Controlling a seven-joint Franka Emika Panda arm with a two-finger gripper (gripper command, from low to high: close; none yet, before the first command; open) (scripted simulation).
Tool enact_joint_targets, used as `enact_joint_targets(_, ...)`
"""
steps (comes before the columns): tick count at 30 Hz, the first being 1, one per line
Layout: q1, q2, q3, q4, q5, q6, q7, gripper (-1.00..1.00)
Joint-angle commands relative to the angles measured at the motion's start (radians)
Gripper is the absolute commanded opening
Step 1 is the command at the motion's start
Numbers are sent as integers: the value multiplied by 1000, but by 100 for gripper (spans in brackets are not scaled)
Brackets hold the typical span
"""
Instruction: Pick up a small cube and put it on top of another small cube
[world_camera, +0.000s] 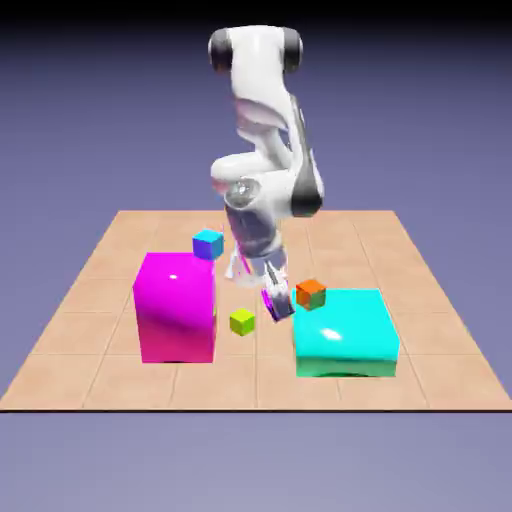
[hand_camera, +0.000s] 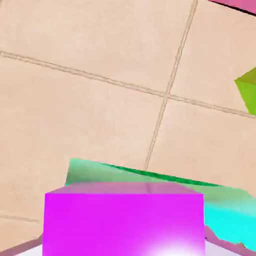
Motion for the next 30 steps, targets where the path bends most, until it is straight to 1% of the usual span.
enact_joint_targets(1,-3,-36,27,-20,-23,2,-38,-100)
enact_joint_targets(7,-17,-254,181,-146,-152,23,-272,-100)
enact_joint_targets(15,23,-542,328,-359,-333,96,-544,-100)
enact_joint_targets(16,58,-548,297,-391,-344,125,-527,-100)
enact_joint_targets(18,71,-547,284,-400,-346,135,-518,-100)
enact_joint_targets(27,-188,-325,600,-456,-89,426,-690,-100)
enact_joint_targets(28,-188,-325,600,-456,-89,426,-690,100)
enact_joint_targets(30,-159,-351,564,-449,-119,393,-671,100)
